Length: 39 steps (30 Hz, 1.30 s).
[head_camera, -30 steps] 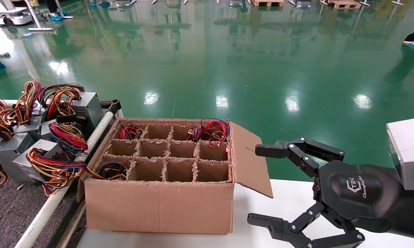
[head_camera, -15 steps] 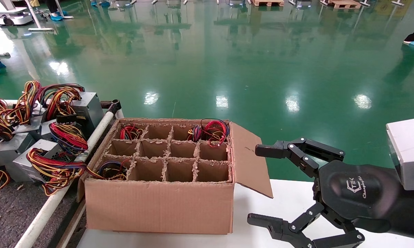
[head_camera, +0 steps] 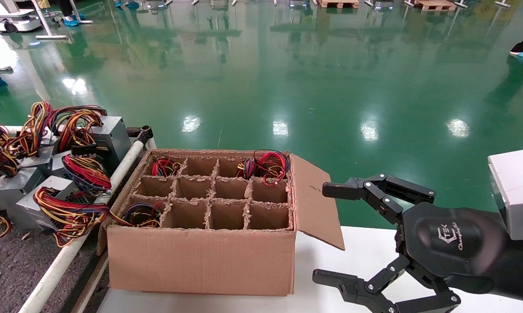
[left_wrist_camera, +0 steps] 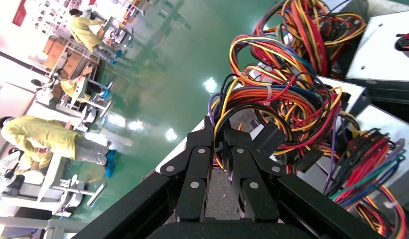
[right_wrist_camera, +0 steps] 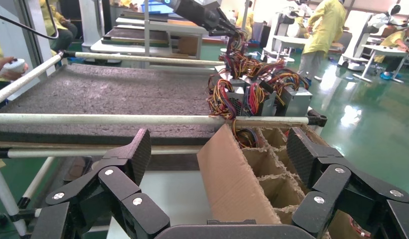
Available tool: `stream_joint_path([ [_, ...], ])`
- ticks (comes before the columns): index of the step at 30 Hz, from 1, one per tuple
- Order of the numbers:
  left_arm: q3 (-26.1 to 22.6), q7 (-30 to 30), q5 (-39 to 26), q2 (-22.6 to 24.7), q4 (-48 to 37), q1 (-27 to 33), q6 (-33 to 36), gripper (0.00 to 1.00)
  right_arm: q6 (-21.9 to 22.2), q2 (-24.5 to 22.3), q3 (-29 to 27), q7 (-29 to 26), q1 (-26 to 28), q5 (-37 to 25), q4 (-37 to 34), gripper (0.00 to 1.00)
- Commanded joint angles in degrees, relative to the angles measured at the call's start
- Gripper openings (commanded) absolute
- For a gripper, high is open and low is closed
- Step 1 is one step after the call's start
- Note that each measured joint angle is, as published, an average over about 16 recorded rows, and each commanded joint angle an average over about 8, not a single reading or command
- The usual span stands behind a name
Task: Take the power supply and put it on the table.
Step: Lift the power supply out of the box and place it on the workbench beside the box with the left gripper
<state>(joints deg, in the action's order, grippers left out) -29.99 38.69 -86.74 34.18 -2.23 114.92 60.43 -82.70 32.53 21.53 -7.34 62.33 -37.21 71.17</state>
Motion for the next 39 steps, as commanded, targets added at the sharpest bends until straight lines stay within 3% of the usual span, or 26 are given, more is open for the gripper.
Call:
stream_joint_path([
  [1,0.2,0.1,0.3,0.3,0.0,-0.6,-0.6,0.0,0.0,0.0,0.0,0.0,0.0,0.0,0.0,1.0],
  [12,0.8,1.4,1.1,0.5,1.1,-2.7,-1.7,0.03,0.0,0.0,0.0,0.0,0.0,0.0,0.0,1.0],
  [15,1.0,1.4,1.3,0.6,1.2,-2.9,-2.1,0.18,0.0,0.0,0.0,0.0,0.0,0.0,0.0,1.0],
  [20,1.4,1.2,1.9,0.6,1.2,-3.2,-2.6,0.74,0.0,0.0,0.0,0.0,0.0,0.0,0.0,1.0],
  [23,1.6,1.1,2.1,0.6,1.3,-3.2,-2.7,0.96,0.0,0.0,0.0,0.0,0.0,0.0,0.0,1.0],
  [24,1.6,1.1,2.2,0.6,1.3,-3.2,-2.7,0.99,0.0,0.0,0.0,0.0,0.0,0.0,0.0,1.0],
  [39,1.5,1.1,2.3,0.6,1.3,-3.2,-2.7,1.0,0.0,0.0,0.0,0.0,0.0,0.0,0.0,1.0],
])
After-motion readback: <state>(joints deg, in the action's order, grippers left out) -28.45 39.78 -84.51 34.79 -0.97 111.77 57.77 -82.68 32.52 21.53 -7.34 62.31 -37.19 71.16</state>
